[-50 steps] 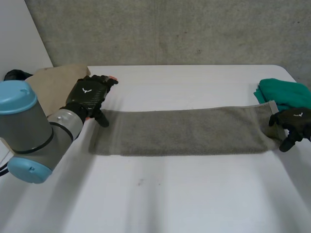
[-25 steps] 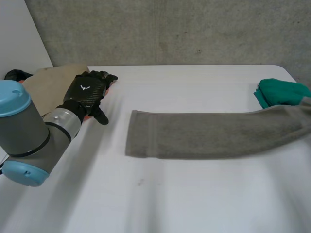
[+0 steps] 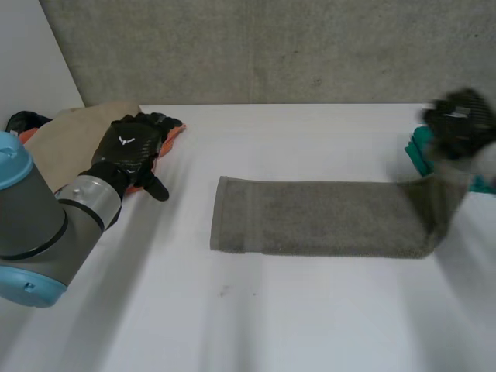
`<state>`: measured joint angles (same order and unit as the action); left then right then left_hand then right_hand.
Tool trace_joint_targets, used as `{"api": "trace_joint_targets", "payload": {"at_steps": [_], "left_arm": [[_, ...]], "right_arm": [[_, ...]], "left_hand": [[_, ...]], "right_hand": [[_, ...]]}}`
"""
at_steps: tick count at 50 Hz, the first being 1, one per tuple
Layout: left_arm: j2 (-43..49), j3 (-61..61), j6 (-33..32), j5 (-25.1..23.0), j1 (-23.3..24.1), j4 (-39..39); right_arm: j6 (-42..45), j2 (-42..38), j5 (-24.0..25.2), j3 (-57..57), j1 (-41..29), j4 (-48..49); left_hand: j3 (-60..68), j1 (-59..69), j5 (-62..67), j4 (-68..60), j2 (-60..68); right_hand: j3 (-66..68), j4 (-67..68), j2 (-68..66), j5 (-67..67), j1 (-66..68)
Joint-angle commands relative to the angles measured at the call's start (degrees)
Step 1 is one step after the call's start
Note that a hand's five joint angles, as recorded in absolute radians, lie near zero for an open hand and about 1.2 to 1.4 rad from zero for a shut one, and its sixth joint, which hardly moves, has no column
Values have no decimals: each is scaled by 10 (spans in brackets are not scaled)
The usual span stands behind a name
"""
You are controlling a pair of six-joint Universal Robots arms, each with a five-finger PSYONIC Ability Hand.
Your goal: Fold the laundry.
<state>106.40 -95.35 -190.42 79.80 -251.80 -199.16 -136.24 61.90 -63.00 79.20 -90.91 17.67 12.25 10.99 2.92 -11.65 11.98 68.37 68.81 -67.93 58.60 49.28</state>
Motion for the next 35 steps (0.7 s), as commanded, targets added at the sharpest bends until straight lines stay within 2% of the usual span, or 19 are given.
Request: {"api": "trace_joint_targets", "payload": {"at_steps": [1, 3, 5, 10, 11, 14, 15, 17, 18, 22, 26, 29, 35], "left_arm": [[-11, -9, 0, 0, -1, 0], [-10, -12, 0, 0, 1, 0], [-10, -12, 0, 0, 2, 0], [-7, -12, 0, -1, 3, -1], [-7, -10, 0, -1, 3, -3], [-1, -4, 0, -1, 4, -4], [3, 1, 0, -1, 4, -8], [10, 9, 0, -1, 5, -14], [12, 12, 0, -1, 7, -15], [26, 41, 0, -1, 23, -19], [54, 80, -3, 0, 53, -19], [93, 119, -5, -2, 85, -17], [187, 198, -7, -12, 138, -11]], "right_arm": [[0, -57, 38, -26, -200, 75], [6, -103, 43, -49, -266, 80], [12, -129, 42, -65, -297, 77], [18, -194, 37, -88, -340, 62], [19, -206, 31, -89, -344, 52], [20, -204, 15, -92, -350, 35], [15, -191, -11, -92, -353, 30], [5, -168, -40, -90, -351, 22], [-16, -139, -76, -80, -350, 19], [-104, -80, -135, -50, -326, -18], [-174, -43, -139, -18, -286, -102], [-192, -35, -147, 9, -249, -153], [-166, -28, -147, 86, -173, -132]], "left_hand": [[-23, -10, -29, 16, -20], [-23, -10, -29, 16, -20], [-23, -10, -29, 16, -20], [-23, -10, -29, 16, -20], [-23, -10, -29, 16, -20], [-23, -10, -29, 16, -20], [-23, -10, -29, 16, -20], [-23, -10, -29, 16, -20], [-23, -10, -29, 16, -20], [-23, -10, -29, 16, -20], [-23, -10, -29, 16, -20], [-23, -10, -29, 16, -20], [-15, -3, -22, 9, -13]], "right_hand": [[116, 112, -121, 114, 307], [116, 112, -121, 114, 307], [116, 112, -121, 114, 307], [116, 112, -121, 114, 307], [24, 19, -28, 21, 215], [-502, -506, 498, -504, -311], [-584, -588, 579, -586, -393], [-584, -588, 579, -586, -393], [-584, -588, 579, -586, -393], [-584, -588, 579, -586, -393], [-584, -588, 579, -586, -393], [-584, -588, 579, -586, -393], [-584, -588, 579, -586, -393]]}}
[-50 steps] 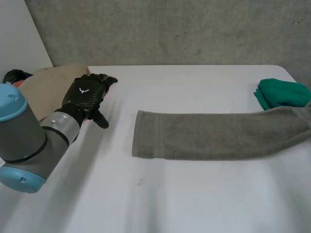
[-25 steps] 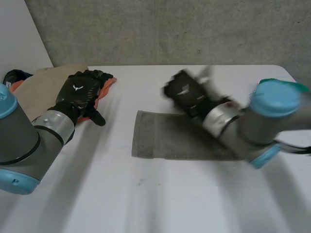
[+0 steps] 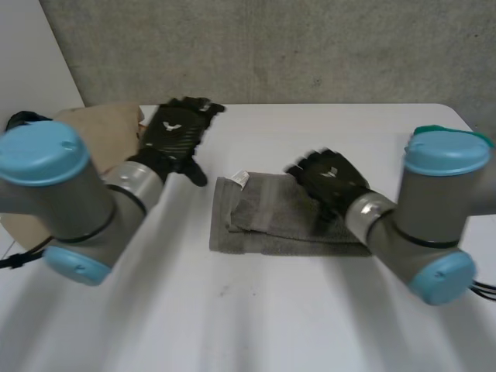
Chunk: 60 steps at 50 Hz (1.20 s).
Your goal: Fold the laundry.
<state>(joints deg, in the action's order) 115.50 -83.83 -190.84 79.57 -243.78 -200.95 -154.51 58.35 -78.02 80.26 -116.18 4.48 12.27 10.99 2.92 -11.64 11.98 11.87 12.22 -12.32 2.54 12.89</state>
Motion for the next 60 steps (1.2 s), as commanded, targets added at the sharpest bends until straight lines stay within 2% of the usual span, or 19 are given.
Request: {"api": "trace_joint_targets", "payload": {"at_steps": [1, 4, 5, 11, 12, 17, 19, 25, 28, 35, 40, 44, 46, 47, 50, 55, 58, 60], "left_arm": [[121, 103, -5, -11, 70, 8], [160, 136, -11, -11, 81, 9], [188, 164, -14, -10, 83, 10], [260, 244, -25, -3, 85, 33], [275, 257, -30, 1, 82, 40], [293, 267, -53, 23, 76, 50], [293, 263, -63, 37, 74, 54], [281, 224, -88, 78, 79, 108], [240, 189, -81, 86, 82, 149], [138, 120, -63, 89, 110, 190], [40, 73, -43, 87, 114, 188], [4, 63, -39, 88, 107, 188], [-3, 61, -39, 89, 102, 188], [-7, 60, -39, 93, 95, 189], [-12, 51, -39, 100, 79, 192], [-23, 3, -37, 108, 39, 188], [-26, -13, -30, 108, 30, 188], [-29, -27, -22, 107, 28, 188]], "right_arm": [[28, 7, 2, 92, 93, 23], [45, 8, 2, 115, 104, 55], [52, 8, 2, 125, 105, 68], [54, 8, -5, 144, 106, 84], [49, 9, -9, 149, 105, 85], [47, 11, -15, 158, 103, 101], [53, 11, -15, 160, 106, 107], [56, 12, -15, 164, 107, 125], [56, 18, -17, 162, 106, 126], [83, 53, -13, 153, 106, 114], [240, 55, -18, 112, 98, 103], [319, 52, -8, 88, 84, 104], [330, 48, 1, 78, 54, 107], [330, 43, 15, 68, 10, 113], [330, 36, 52, 58, -44, 119], [342, -11, 160, 90, -112, 121], [348, -20, 165, 108, -125, 128], [337, -18, 124, 105, -122, 126]], "left_hand": [[-12, 1, -19, 6, -9], [-10, 2, -17, 4, -8], [-5, 7, -12, -1, -3], [11, 24, 5, -18, 14], [11, 24, 5, -18, 14], [11, 24, 5, -18, 14], [11, 24, 5, -18, 14], [6, 19, 0, -13, 9], [6, 19, 0, -13, 9], [3, 16, -3, -9, 6], [1, 14, -5, -8, 4], [-2, 11, -8, -4, 1], [-2, 11, -9, -4, 1], [-4, 9, -10, -3, -1], [-5, 7, -12, -1, -2], [-5, 7, -12, -1, -2], [-5, 7, -12, -1, -2], [-5, 7, -12, -1, -2]], "right_hand": [[-19, -22, 23, -25, -29], [-19, -22, 23, -25, -29], [25, 22, -21, 19, 15], [71, 68, -67, 65, 61], [111, 108, -107, 105, 101], [187, 184, -183, 180, 177], [249, 246, -245, 243, 239], [557, 554, -553, 550, 547], [670, 666, -665, 663, 659], [681, 678, -677, 675, 671], [681, 678, -677, 675, 671], [681, 678, -677, 675, 671], [681, 678, -677, 675, 671], [681, 678, -677, 675, 671], [681, 678, -677, 675, 671], [681, 678, -677, 675, 671], [681, 678, -677, 675, 671], [681, 678, -677, 675, 671]]}}
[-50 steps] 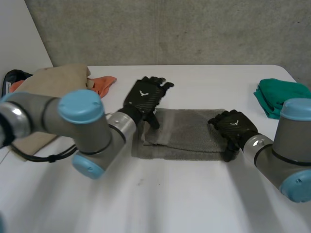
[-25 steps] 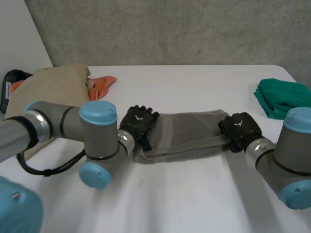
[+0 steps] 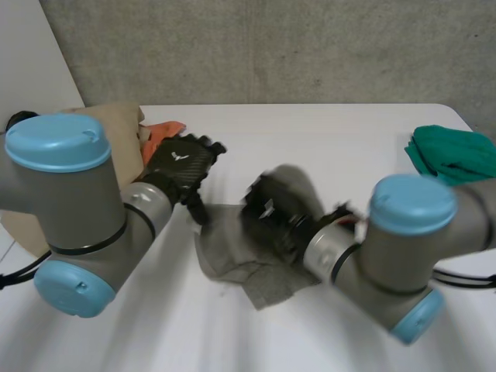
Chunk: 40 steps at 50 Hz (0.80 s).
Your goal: Fold the laundry.
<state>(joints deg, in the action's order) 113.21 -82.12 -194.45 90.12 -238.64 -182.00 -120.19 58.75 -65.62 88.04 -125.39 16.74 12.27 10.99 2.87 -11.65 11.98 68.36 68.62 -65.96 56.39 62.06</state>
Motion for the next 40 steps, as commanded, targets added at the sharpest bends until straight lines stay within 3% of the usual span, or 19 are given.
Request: {"api": "trace_joint_targets", "payload": {"at_steps": [1, 3, 6, 18, 26, 40], "left_arm": [[-6, -49, 18, 1, -24, -2], [-7, -60, 25, -2, -23, -3], [-7, -65, 28, -2, -21, -7], [-8, -57, 32, -2, 2, -25], [-6, -45, 32, -5, 51, -54], [34, -7, 33, 0, 109, -56]], "right_arm": [[-15, -19, -22, 27, -30, 3], [-53, -14, -79, 23, -29, 7], [-105, -6, -114, 12, -14, 7], [-292, 61, -110, 37, 151, 1], [-280, 67, -99, 78, 242, 0], [-174, 65, -86, 92, 323, -21]], "left_hand": [[-5, 7, -11, -1, -2], [-9, 4, -15, 3, -6], [-10, 2, -17, 4, -8], [-10, 2, -17, 4, -8], [-10, 2, -17, 4, -8], [-9, 4, -15, 3, -6]], "right_hand": [[116, 114, -140, 136, 179], [116, 114, -140, 136, 179], [116, 114, -140, 136, 179], [116, 114, -140, 136, 179], [116, 114, -140, 136, 179], [116, 114, -140, 136, 179]]}}
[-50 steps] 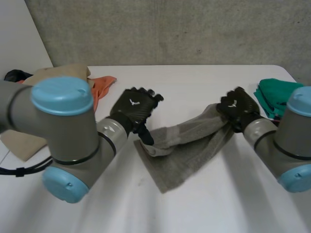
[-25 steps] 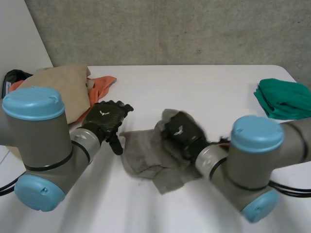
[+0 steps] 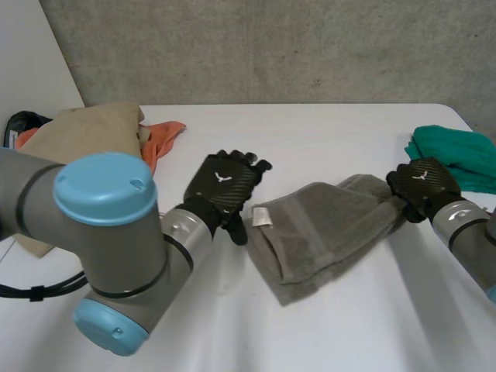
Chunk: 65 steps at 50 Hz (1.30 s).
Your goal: Fold the laundry.
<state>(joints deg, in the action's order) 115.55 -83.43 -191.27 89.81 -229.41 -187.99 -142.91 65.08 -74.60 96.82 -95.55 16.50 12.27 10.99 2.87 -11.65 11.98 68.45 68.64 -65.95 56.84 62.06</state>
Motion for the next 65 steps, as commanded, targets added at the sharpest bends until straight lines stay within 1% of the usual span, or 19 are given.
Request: {"api": "trace_joint_targets", "payload": {"at_steps": [1, 6, 14, 17, 20, 22, 24, 25, 28, 31, 33, 35, 36, 39, 43, 49, 54, 59, 65], "left_arm": [[10, 6, 1, 4, 17, 3], [4, 10, -1, 7, 13, 6], [-41, -5, 0, 8, -22, 7], [-51, -15, 0, 9, -27, 6], [-54, -21, 0, 9, -32, 4], [-54, -22, 1, 8, -37, 4], [-53, -20, 0, 8, -39, 4], [-52, -16, 0, 7, -40, 3], [-46, -8, 2, 5, -41, 0], [-36, 17, 3, 5, -37, -2], [-19, 42, 4, 6, -29, -2], [-7, 64, 4, 6, -22, -2], [6, 89, 4, 7, -13, -2], [34, 128, 5, 8, 4, 0], [99, 205, 19, 9, 42, 6], [184, 273, 34, 18, 70, 29], [241, 307, 38, 78, 88, 74], [250, 295, 38, 116, 91, 107], [244, 248, 36, 123, 91, 131]], "right_arm": [[57, 2, 5, 3, 25, -19], [83, 5, 43, -2, 12, 2], [113, 22, 225, 40, -126, 70], [141, 25, 279, 74, -149, 70], [189, 18, 299, 93, -164, 65], [232, 10, 285, 98, -171, 57], [247, 11, 257, 94, -167, 40], [240, 12, 231, 93, -163, 28], [202, 24, 206, 88, -161, 27], [92, 86, 206, 85, -133, 31], [-33, 127, 199, 81, -105, 35], [-112, 144, 191, 70, -91, 39], [-192, 153, 182, 52, -80, 32], [-292, 158, 152, 23, -61, 0], [-293, 137, 136, -17, -45, -80], [-248, 52, 124, -94, -45, -185], [-215, -26, 125, -150, -50, -254], [-194, -81, 126, -176, -52, -286], [-118, -127, 116, -182, -62, -292]], "left_hand": [[-9, 4, -15, 3, -6], [-9, 4, -15, 3, -6], [-7, 6, -13, 1, -4], [-7, 6, -13, 1, -4], [-7, 6, -13, 1, -4], [-7, 6, -13, 1, -4], [-7, 6, -13, 1, -4], [-7, 6, -13, 1, -4], [-4, 9, -10, -3, -1], [-2, 11, -8, -4, 1], [-2, 11, -8, -4, 1], [0, 12, -6, -6, 3], [0, 12, -6, -6, 3], [0, 12, -6, -6, 3], [8, 21, 2, -14, 11], [8, 21, 2, -14, 11], [8, 21, 2, -14, 11], [5, 17, -1, -11, 8], [3, 16, -3, -9, 6]], "right_hand": [[116, 114, -140, 132, 179], [116, 114, -140, 132, 179], [116, 114, -140, 132, 179], [116, 114, -140, 132, 179], [116, 114, -140, 132, 179], [48, 46, -73, 64, 112], [-207, -209, 182, -191, -143], [-415, -417, 390, -399, -351], [-584, -586, 560, -568, -521], [-584, -586, 560, -568, -521], [-584, -586, 560, -568, -521], [-584, -586, 560, -568, -521], [-584, -586, 560, -568, -521], [-584, -586, 560, -568, -521], [-584, -586, 560, -568, -521], [-584, -586, 560, -568, -521], [-584, -586, 560, -568, -521], [-584, -586, 560, -568, -521], [-584, -586, 560, -568, -521]]}}
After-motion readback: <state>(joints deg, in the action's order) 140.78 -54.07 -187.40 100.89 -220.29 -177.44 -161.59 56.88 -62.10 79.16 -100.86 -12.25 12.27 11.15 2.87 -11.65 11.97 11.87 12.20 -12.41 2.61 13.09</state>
